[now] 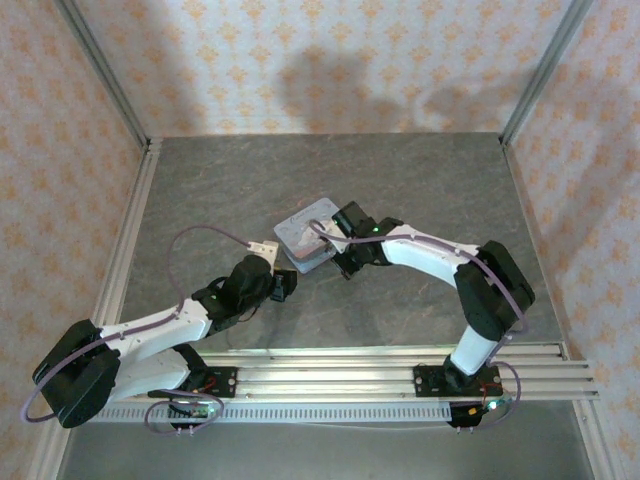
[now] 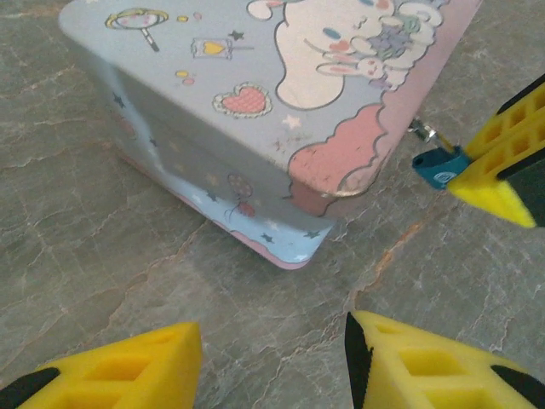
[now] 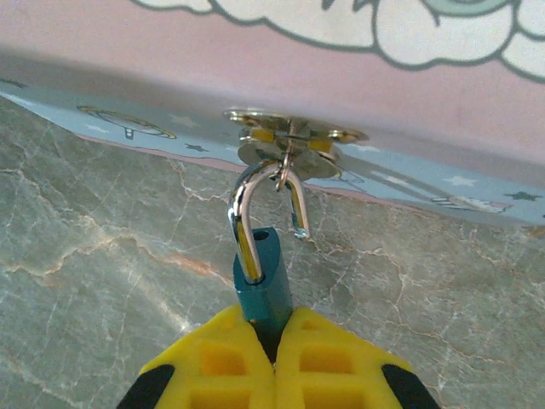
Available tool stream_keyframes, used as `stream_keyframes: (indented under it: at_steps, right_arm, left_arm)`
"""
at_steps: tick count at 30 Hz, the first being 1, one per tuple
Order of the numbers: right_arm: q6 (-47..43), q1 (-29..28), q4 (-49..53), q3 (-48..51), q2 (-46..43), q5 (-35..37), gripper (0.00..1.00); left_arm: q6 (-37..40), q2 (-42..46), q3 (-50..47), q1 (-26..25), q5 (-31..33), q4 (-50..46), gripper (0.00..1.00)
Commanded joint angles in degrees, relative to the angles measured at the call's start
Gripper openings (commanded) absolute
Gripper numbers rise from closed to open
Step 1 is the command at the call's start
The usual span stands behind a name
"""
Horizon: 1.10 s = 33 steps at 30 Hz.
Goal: Unlock a padlock with a key
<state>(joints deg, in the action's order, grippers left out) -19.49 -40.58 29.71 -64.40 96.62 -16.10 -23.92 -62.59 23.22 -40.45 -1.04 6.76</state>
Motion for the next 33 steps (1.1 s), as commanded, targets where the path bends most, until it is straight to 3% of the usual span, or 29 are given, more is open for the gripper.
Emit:
stream_keyframes:
  at_steps: [1,5,9,12,15,19,23,29,33]
  right_arm:
    - [-4.20,-0.21,9.91,-4.12,1.87,0.72,0.00]
    - [-5.64,-0.20,14.86,-7.33,4.45,0.95,0.00]
    - [-4.19,-0.20,12.98,-6.54,5.14,-4.82,0.00]
    - [-3.95,-0.20,13.10,-7.21,5.93,-5.11,0.00]
    - [-4.39,-0.51,12.98,-7.35,6.31,1.37,0.00]
    - [-8.43,-4.42,13.43,-7.23,5.80,15.97,0.00]
    - [-11.10,-7.69,12.53,-6.74,6.06,22.80,0.00]
    - [-9.35,-7.81,11.04,-6.34,5.70,11.00,0.00]
    - [-8.12,-7.84,9.72,-5.15,7.82,3.48,0.00]
  left_arm:
    - [1.33,0.56,1.83,0.54,1.72,-2.43,0.48]
    - [1.10,0.62,2.00,0.54,2.47,-3.54,0.49]
    - [0.81,0.97,1.65,0.97,2.43,-4.04,0.48]
    - [1.05,1.26,1.86,1.32,1.86,-4.59,0.48]
    - [0.75,1.24,1.75,1.38,1.85,-4.24,0.48]
    - [-1.24,1.45,0.19,1.42,2.67,-2.46,0.48]
    - [-3.06,2.11,-0.52,2.18,4.42,-1.53,0.48]
    - [-2.47,3.62,1.78,2.83,4.36,-6.77,0.48]
    - [-4.88,8.53,-2.17,2.83,6.40,-6.79,0.48]
